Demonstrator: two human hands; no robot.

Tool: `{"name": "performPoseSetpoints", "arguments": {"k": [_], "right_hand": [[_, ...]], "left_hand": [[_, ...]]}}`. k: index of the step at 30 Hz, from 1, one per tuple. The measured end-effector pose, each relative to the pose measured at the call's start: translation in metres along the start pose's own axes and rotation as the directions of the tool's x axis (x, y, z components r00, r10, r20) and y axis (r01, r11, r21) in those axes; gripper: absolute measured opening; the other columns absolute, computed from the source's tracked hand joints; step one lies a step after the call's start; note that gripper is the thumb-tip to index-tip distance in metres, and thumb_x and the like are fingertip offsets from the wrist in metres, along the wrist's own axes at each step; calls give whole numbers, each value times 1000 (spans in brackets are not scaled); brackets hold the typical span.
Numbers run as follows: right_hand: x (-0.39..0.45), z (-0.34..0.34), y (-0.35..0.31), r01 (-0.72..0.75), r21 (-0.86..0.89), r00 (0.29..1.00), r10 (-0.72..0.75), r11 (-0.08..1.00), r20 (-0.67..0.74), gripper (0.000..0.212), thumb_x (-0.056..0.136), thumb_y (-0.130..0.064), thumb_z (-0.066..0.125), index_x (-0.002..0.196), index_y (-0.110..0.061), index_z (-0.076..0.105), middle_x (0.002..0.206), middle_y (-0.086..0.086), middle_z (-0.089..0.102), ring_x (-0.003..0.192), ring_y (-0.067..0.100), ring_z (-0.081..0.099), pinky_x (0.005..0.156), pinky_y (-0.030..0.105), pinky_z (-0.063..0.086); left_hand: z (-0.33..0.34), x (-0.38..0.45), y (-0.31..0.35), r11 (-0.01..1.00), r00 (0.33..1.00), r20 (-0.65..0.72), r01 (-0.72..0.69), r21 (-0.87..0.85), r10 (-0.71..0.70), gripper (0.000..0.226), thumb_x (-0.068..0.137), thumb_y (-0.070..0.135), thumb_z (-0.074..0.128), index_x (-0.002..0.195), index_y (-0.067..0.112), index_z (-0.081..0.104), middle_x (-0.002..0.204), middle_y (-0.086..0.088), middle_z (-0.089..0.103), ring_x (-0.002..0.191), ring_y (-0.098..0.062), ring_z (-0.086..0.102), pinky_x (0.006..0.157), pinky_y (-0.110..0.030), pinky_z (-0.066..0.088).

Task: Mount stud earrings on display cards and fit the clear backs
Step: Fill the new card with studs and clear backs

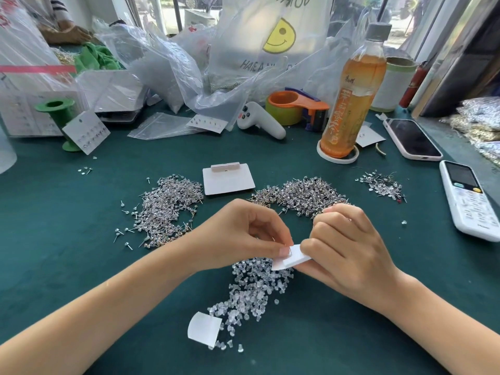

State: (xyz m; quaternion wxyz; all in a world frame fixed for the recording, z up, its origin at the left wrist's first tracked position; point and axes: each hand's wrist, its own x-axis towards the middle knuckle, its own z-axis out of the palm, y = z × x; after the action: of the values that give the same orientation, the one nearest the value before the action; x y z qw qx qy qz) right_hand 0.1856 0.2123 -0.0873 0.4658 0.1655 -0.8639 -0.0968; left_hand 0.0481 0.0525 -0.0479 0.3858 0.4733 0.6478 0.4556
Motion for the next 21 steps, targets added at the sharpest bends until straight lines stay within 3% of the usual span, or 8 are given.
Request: {"name": "performPoseSetpoints", "arguments": {"k": [15, 21], "right_hand": [[0, -1, 0, 73, -1, 997, -73, 997, 7, 23, 81, -19, 72, 69, -13, 53, 61, 1, 51, 73, 20, 50, 87, 30, 42], [0, -3, -2, 133, -53, 991, -133, 990, 0, 35, 69, -15, 79, 76, -14, 45, 61, 0, 49, 72, 19, 50, 85, 29, 43]], "left_hand": [[1, 0, 0, 999, 999, -4, 51, 17, -51, 10, 77, 1, 75, 85, 8, 74, 78, 1, 74, 69, -6, 67, 66, -14, 50], [-1, -1, 3, 995, 995, 27, 95, 19, -96, 10, 77, 1, 75, 86, 7, 73, 81, -2, 74, 72, -7, 68, 67, -14, 50]]}}
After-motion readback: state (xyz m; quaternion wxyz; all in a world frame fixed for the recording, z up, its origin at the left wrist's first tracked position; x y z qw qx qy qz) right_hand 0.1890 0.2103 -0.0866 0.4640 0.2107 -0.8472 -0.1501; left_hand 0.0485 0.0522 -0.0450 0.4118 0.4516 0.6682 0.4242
